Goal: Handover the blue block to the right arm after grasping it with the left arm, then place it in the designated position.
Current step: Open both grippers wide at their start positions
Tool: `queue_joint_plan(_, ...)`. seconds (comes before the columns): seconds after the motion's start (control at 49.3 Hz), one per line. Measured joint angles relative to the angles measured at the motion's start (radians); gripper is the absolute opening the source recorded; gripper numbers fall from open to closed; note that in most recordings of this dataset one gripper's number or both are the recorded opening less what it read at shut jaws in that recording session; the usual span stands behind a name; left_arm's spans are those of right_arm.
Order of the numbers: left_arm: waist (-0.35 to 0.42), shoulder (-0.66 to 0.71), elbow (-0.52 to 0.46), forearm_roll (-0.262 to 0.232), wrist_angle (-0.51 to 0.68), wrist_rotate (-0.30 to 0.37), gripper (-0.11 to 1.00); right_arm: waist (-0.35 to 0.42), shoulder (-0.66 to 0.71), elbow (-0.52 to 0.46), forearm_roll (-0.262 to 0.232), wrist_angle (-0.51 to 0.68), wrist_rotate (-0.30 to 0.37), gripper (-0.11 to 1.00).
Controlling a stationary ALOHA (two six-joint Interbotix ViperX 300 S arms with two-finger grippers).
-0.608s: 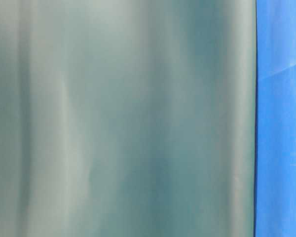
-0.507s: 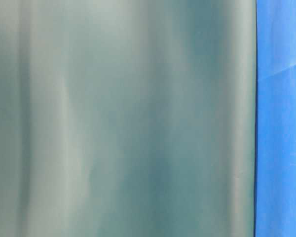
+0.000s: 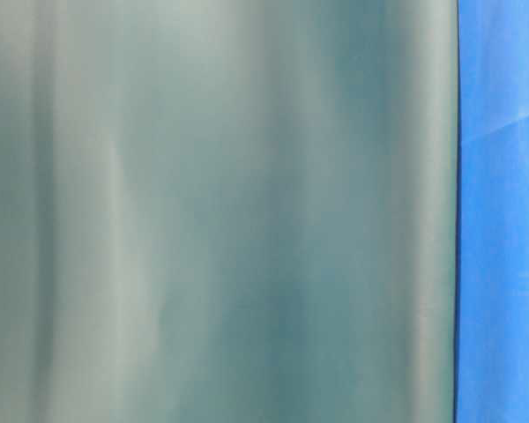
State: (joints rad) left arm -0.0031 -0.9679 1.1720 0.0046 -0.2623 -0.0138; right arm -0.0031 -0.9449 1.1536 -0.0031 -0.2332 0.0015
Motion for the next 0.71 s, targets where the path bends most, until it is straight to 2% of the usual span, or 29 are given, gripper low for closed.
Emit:
queue_joint_plan(0.061,0.000,0.000,0.000,0.000,0.002,0.000,0.00,-0.002,0.000,0.000,0.000,0.000,0.000,-0.01)
queue_joint_plan(0.122,0.000,0.002,0.000,-0.002,0.002,0.000,0.04,-0.002,0.000,-0.002,0.000,0.000,0.002,0.06)
queue_joint_plan(0.203,0.000,0.000,0.000,0.000,0.002,-0.002,0.25,-0.002,0.000,-0.002,0.002,0.002,0.009,0.24)
queue_joint_plan(0.365,-0.005,0.000,0.003,0.000,0.002,-0.005,0.74,-0.002,0.000,0.000,0.005,0.002,0.023,0.72)
queue_joint_plan(0.446,-0.012,0.000,0.002,0.000,0.002,-0.005,0.90,-0.003,0.002,0.000,0.005,0.003,0.026,0.91)
queue_joint_plan(0.487,-0.014,0.000,0.002,-0.002,0.002,-0.005,0.93,-0.005,0.002,-0.002,0.005,0.003,0.028,0.96)
queue_joint_plan(0.71,-0.015,0.000,0.002,0.000,0.002,-0.005,0.92,-0.014,0.002,-0.002,0.005,0.006,0.028,0.97)
